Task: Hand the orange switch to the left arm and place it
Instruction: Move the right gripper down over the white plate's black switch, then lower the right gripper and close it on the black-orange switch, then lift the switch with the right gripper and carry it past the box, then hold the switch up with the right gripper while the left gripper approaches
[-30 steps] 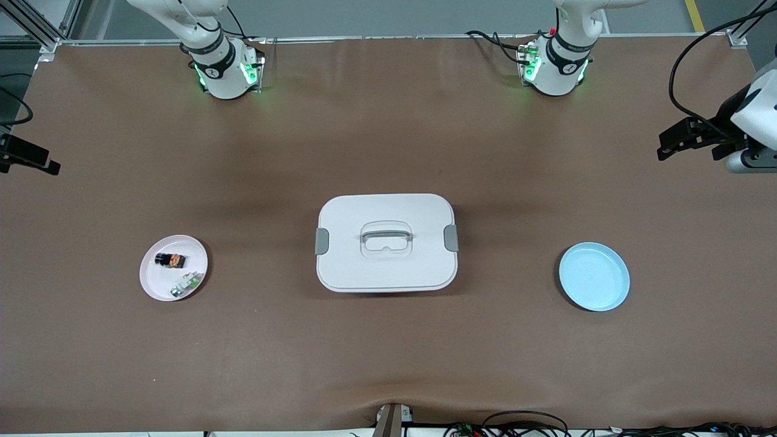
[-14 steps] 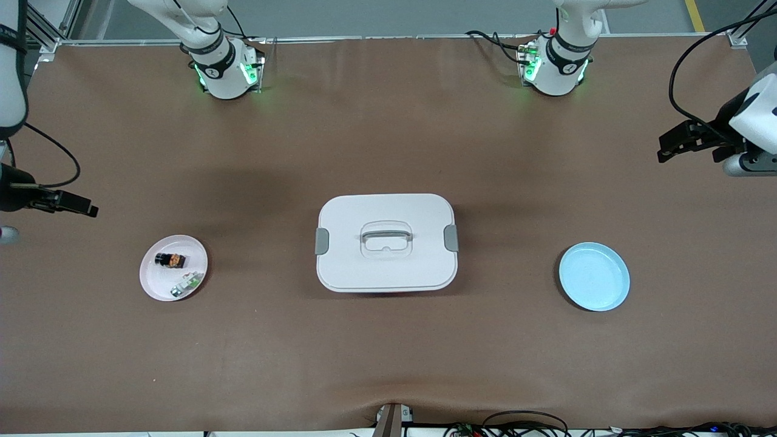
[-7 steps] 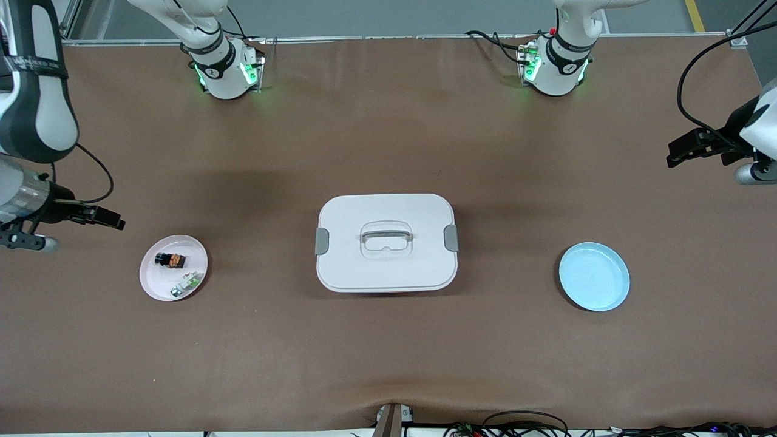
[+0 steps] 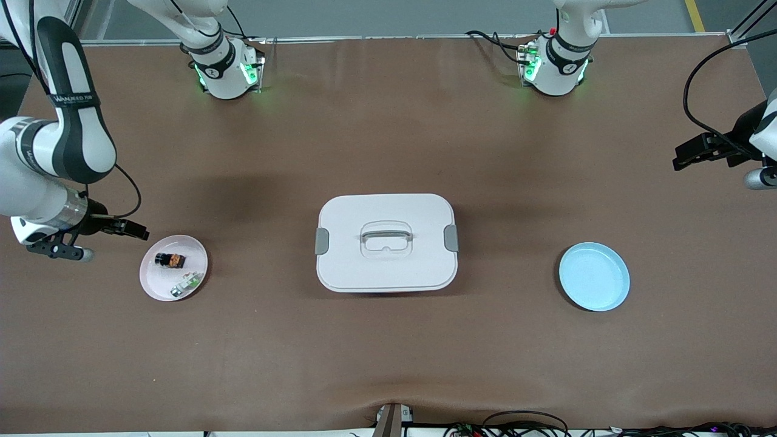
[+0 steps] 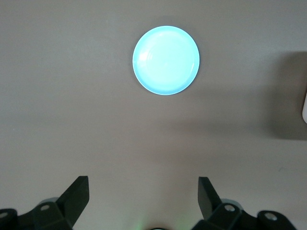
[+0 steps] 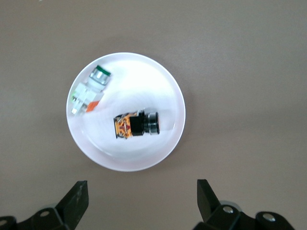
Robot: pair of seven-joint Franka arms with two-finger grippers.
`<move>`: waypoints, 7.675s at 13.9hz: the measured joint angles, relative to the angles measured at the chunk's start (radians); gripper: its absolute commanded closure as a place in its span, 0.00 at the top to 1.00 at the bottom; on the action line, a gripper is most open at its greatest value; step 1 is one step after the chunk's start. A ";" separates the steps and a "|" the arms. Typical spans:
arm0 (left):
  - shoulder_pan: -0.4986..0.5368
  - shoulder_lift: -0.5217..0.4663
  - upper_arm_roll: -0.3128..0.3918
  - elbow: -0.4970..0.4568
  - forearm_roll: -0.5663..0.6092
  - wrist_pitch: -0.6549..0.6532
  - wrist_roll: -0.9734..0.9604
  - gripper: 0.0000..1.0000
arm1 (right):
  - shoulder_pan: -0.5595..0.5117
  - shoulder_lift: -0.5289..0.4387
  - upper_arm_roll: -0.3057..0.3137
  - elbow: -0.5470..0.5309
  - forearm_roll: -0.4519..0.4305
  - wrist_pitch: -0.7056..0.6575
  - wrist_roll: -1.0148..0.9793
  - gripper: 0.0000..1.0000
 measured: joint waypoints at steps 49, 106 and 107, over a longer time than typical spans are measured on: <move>0.071 0.052 -0.008 0.036 0.000 0.004 0.007 1.00 | 0.051 0.299 0.000 0.052 -0.088 0.209 0.156 0.00; 0.149 -0.207 -0.459 -0.127 -1.063 0.196 -0.197 1.00 | 0.457 0.082 0.041 1.012 0.842 -0.593 2.041 0.00; 0.149 -0.199 -0.475 -0.098 -1.063 0.213 -0.243 1.00 | 0.457 0.082 0.041 1.012 0.842 -0.593 2.041 0.00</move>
